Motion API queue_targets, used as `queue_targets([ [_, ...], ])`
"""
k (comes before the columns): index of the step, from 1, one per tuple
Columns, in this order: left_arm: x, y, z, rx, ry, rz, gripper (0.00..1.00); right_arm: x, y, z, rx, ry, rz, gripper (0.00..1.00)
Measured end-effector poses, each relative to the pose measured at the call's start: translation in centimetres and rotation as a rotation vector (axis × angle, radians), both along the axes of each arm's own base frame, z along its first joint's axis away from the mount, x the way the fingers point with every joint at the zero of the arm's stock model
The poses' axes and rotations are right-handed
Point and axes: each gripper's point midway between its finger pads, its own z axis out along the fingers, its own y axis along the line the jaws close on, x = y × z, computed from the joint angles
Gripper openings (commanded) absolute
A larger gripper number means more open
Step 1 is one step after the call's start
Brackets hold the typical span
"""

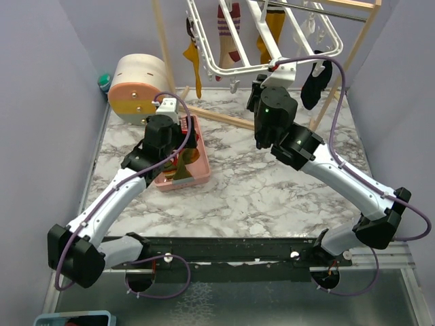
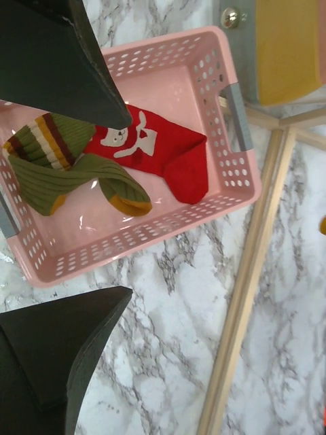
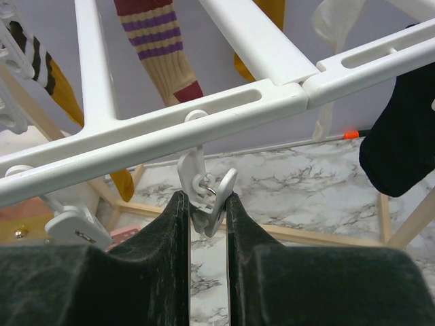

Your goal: Remove the socks clipped to the hanger

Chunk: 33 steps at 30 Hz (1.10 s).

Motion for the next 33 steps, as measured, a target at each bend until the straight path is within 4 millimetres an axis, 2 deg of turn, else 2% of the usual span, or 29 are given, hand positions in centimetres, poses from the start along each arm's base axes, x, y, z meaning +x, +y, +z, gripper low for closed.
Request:
queue_targets([
  [5,-1.7,-0.1,4.7,-0.046,-0.105,-0.065,0.99,0.0,0.1,0.0,0.002,0.000,0.004,0.02],
  [8,-3.1,-0.3,8.2,-0.077,-0.230,-0.126,0.99,0.1,0.4,-0.1,0.005,0.001,0.009,0.04],
  [10,-4.2,-0.1,9.5,-0.084,-0.311,-0.159,0.99,0.3,0.7,-0.2,0.006,0.002,0.019,0.05],
  [15,-5.0,-0.3,8.9,-0.054,-0.352,-0.210,0.99,0.6,1.6,-0.3,0.007,0.007,0.046,0.07],
  [20,-3.8,-1.4,6.2,-0.007,-0.281,-0.252,0.99,1.2,3.2,-0.3,0.001,0.017,0.087,0.09],
  [25,-3.5,-2.1,5.2,-0.001,-0.256,-0.283,0.99,1.3,4.9,-0.5,-0.004,0.019,0.169,0.15],
  [27,-3.4,-2.3,5.1,-0.004,-0.255,-0.293,0.99,1.2,5.7,-0.2,0.001,0.012,0.212,0.24],
  [31,-3.2,-2.8,4.8,-0.008,-0.248,-0.311,0.99,0.8,7.4,0.6,0.012,-0.012,0.312,0.34],
  [33,-3.1,-3.1,4.5,-0.010,-0.240,-0.322,0.99,0.5,8.4,0.8,0.012,-0.022,0.373,0.51],
])
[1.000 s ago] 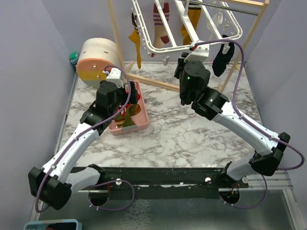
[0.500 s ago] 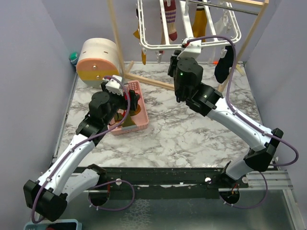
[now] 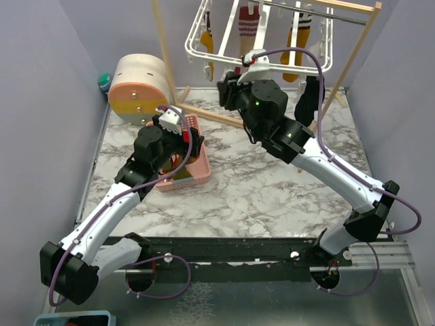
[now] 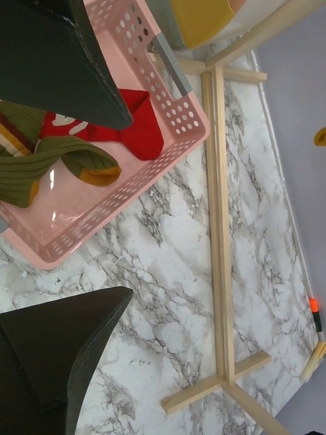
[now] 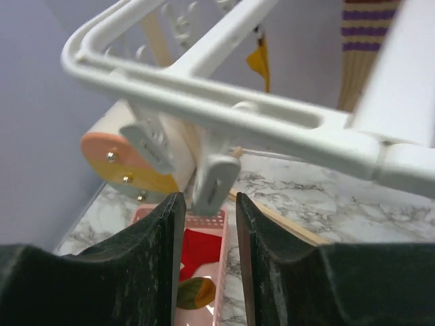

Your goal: Remove the socks clipped to the hanger

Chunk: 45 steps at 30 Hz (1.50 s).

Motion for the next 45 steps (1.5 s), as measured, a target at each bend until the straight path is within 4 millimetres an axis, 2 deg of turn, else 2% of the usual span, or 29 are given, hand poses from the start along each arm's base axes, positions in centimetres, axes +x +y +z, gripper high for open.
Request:
queue_targets([
  [3,0.2,-0.4,-0.2,-0.009,0.003,-0.014,0.99,-1.2,2.5,-0.1,-0.023,-0.008,0.155,0.73],
  [5,0.3,-0.8,-0.2,-0.014,0.004,-0.027,0.99,-2.3,4.4,-0.4,-0.041,-0.009,0.267,0.83],
  [11,0.6,-2.0,0.0,-0.037,-0.010,-0.080,0.99,-4.5,6.8,-1.6,-0.091,0.001,0.460,0.95],
  [16,0.7,-3.3,0.8,-0.066,-0.041,-0.138,0.99,-6.5,5.7,-2.6,-0.121,0.009,0.526,0.97],
  [19,0.8,-4.5,0.3,-0.070,-0.039,-0.173,0.99,-8.2,3.9,-2.4,-0.120,0.006,0.537,0.99],
  [21,0.7,-6.3,-0.5,-0.063,-0.030,-0.214,0.99,-9.7,2.3,-1.6,-0.109,-0.006,0.539,1.00],
  [28,-0.9,-14.4,-3.6,-0.006,0.000,-0.383,0.99,-14.8,-5.9,3.6,0.004,-0.115,0.484,1.00],
  [32,-0.9,-18.8,-5.1,-0.008,-0.023,-0.423,0.99,-16.6,-9.7,4.6,0.031,-0.138,0.436,1.00],
  [35,-0.2,-22.0,-5.9,0.001,-0.060,-0.426,0.99,-17.2,-11.5,4.8,0.038,-0.135,0.401,1.00],
  [41,1.1,-29.6,-4.8,-0.029,-0.209,-0.433,0.99,-17.6,-14.3,3.9,0.042,-0.120,0.321,1.00],
  [45,1.9,-32.9,-3.0,-0.093,-0.303,-0.406,0.99,-17.9,-16.1,3.9,0.057,-0.127,0.272,1.00],
])
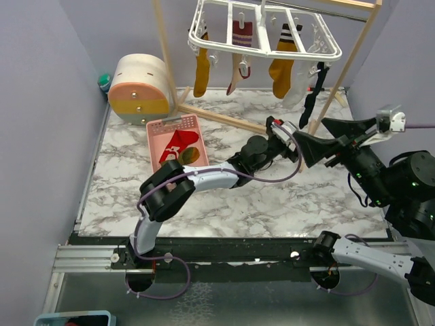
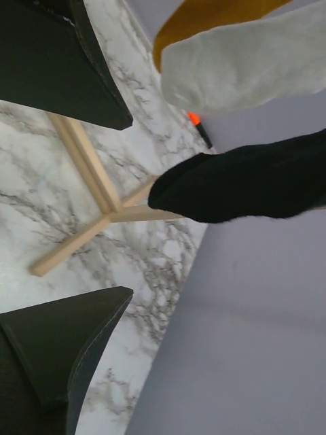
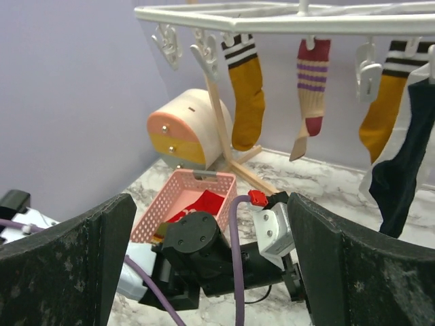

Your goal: Remove the socks clipped to the hanger

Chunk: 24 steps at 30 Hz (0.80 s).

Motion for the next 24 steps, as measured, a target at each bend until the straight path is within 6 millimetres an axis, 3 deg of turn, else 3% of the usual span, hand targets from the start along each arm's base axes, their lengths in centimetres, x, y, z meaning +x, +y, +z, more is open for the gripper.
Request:
queue_targets([
  [4,1.3,-1.9,1.8,-0.091,-0.056,0.016,0.99,-0.7,-1.8,0.6,0.026,-0.011,-0.031,1.00],
  [8,2.8,-3.7,2.8,-0.163,-0.096,0.030,0.99,-0.7,-2.2,0.0,0.010,0.005,-0.045,1.00],
  [13,4.6,-5.8,2.3,-0.210,-0.123,0.049,0.99,-0.8,-2.6,-0.9,-0.020,0.033,-0.055,1.00],
  [20,6.4,-8.0,2.3,-0.264,-0.159,0.066,0.99,-1.4,-3.5,-0.8,-0.015,0.048,-0.061,1.00],
  [21,6.6,-8.1,2.3,-0.268,-0.162,0.078,0.96,-1.5,-3.7,-0.7,-0.010,0.048,-0.061,1.00],
  [24,7.3,-8.1,2.8,-0.288,-0.179,0.111,0.71,-1.6,-3.8,-0.8,-0.005,0.052,-0.062,1.00],
])
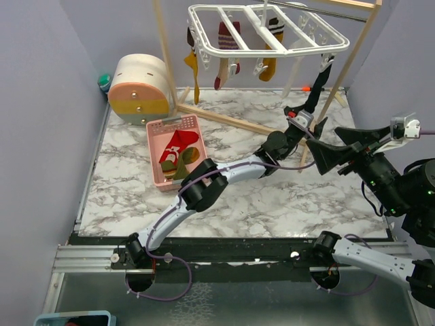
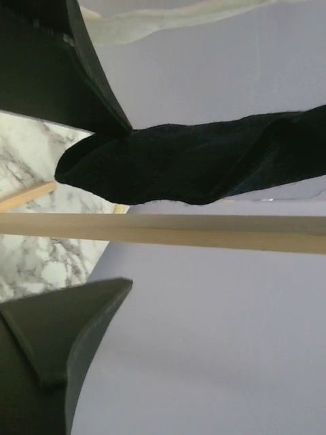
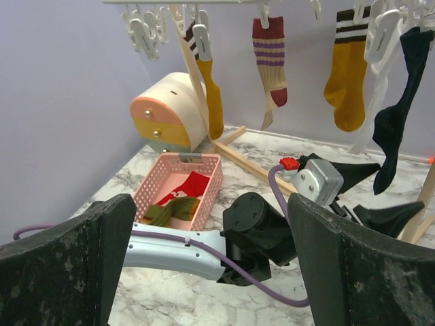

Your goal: Remove the socks clipped to the hanger

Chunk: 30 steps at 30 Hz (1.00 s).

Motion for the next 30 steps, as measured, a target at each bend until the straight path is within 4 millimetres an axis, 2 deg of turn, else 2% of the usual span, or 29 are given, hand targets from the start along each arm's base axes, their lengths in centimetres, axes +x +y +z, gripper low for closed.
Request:
queue_targets([
  [2,0.7,0.1,0.8,-0.026,-0.017,0.036,0.54,0.0,0.0,-0.2,-0.005,0.007,0.000,1.00],
  [4,1.3,0.3,1.4,-0.042,-0.032,0.064,0.07,0.0,0.0,-0.4,-0.007,0.015,0.002,1.00],
  [5,1.9,0.5,1.8,-0.060,-0.042,0.080,0.00,0.0,0.1,-0.5,-0.008,0.019,0.002,1.00],
  [9,3.4,1.1,3.0,-0.118,-0.070,0.116,0.00,0.0,0.1,-1.0,-0.014,0.038,0.003,0.99],
  [12,4.6,1.9,2.9,-0.124,-0.069,0.133,0.00,0.0,0.2,-1.2,-0.019,0.046,0.004,0.99],
  [19,6.6,4.7,-0.3,-0.067,-0.032,0.164,0.00,0.0,0.2,-1.2,-0.014,0.050,0.004,0.99],
  [22,5.6,5.5,-1.6,-0.014,-0.012,0.146,0.00,0.0,0.1,-1.2,-0.012,0.049,0.000,0.98],
  [25,3.6,6.6,-1.2,0.017,-0.011,0.113,0.00,0.3,-0.4,-1.2,-0.001,0.045,-0.032,0.98],
  [26,2.8,7.0,-1.0,0.024,-0.014,0.101,0.00,0.4,-0.7,-1.3,0.004,0.044,-0.050,0.98],
  [30,-0.5,9.7,2.2,0.015,-0.058,0.063,0.00,0.4,-2.2,-1.5,0.030,0.033,-0.101,0.98],
])
